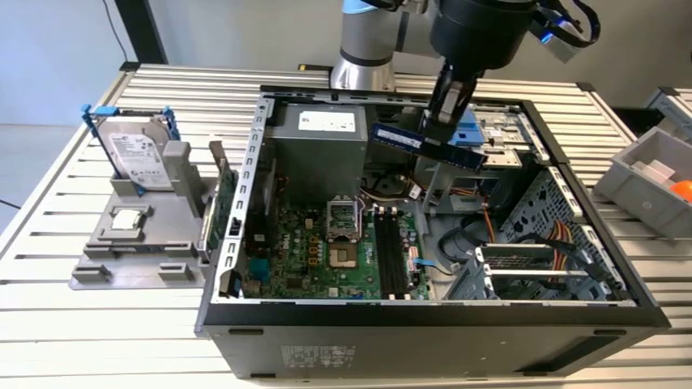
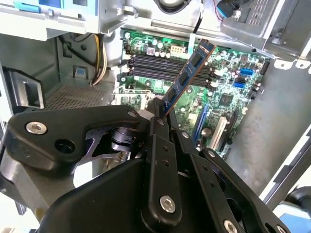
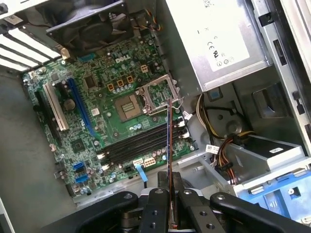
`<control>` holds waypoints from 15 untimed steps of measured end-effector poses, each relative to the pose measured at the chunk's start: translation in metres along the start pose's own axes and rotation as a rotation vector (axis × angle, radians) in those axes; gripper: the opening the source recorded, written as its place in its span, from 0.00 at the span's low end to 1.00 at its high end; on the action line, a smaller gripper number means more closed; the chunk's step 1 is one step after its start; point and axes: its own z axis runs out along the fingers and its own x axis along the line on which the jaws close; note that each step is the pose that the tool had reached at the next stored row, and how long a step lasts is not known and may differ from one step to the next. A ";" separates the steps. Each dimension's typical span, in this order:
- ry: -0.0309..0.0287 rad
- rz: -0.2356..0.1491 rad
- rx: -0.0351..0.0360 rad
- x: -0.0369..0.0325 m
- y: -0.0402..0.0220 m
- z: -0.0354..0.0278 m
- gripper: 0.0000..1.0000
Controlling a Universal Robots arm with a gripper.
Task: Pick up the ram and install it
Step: 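Insert the ram into the slot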
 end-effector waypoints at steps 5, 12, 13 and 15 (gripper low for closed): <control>-0.0015 0.041 0.0004 0.0000 0.0000 0.0003 0.00; -0.0030 0.090 0.0009 0.0000 0.0000 0.0006 0.00; -0.0033 0.097 0.0009 0.0000 0.0000 0.0007 0.00; -0.0039 0.113 0.0011 0.0000 0.0000 0.0008 0.00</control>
